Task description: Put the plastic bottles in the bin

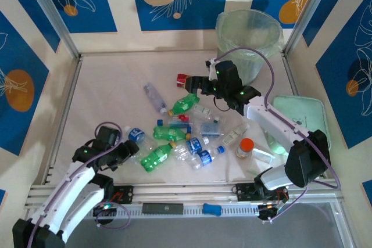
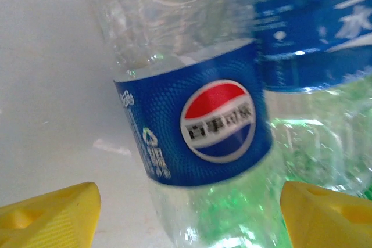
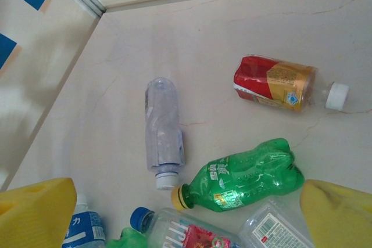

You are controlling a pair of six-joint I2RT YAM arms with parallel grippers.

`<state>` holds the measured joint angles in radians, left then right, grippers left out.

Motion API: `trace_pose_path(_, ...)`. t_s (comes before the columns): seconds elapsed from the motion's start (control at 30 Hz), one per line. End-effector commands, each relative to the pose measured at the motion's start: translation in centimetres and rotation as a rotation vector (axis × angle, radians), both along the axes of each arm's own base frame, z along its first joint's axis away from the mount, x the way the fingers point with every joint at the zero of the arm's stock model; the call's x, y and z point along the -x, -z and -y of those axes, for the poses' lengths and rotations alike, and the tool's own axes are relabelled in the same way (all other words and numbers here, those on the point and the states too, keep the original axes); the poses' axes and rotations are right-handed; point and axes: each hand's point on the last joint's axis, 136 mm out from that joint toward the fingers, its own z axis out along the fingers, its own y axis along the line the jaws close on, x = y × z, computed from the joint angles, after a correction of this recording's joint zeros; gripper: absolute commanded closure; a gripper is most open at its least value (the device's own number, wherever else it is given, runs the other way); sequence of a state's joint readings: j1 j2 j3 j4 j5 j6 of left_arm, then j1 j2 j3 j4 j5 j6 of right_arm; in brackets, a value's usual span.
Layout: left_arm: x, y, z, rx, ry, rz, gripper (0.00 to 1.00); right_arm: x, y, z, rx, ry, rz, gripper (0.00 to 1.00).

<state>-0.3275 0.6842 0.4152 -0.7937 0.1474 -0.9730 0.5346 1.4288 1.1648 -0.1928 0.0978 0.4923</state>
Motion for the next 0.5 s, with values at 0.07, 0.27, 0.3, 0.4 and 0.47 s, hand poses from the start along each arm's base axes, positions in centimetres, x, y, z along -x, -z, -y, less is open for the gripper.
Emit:
trace_pose_path(0.07, -2.1, 0.5, 1.4, 0.045, -0.021, 0.050, 0.19, -0.2, -0.1, -0.6, 0.001, 0.002, -0.008, 0.01)
trace_pose_path(0.27, -2.3, 1.5, 1.4, 0.022, -0.013, 0.052, 0.34, -0.3, 0.2, -0.7, 0.003, 0.002, -0.016, 0.01)
trace_pose_path(0.3, -2.2, 1.6, 1.3, 0.018, -0.014, 0.049, 0.36, -0.3, 0.2, -0.8, 0.002, 0.001, -0.015, 0.01)
trace_pose_path(0.4, -2.0, 1.9, 1.0, 0.004, -0.015, 0.046, 0.45, -0.4, 0.3, -0.9, 0.003, 0.001, -0.017, 0.01)
trace_pose_path(0.47, -1.9, 1.9, 0.7, -0.007, -0.019, 0.050, 0.47, -0.4, 0.3, -0.9, 0.002, 0.000, -0.018, 0.01)
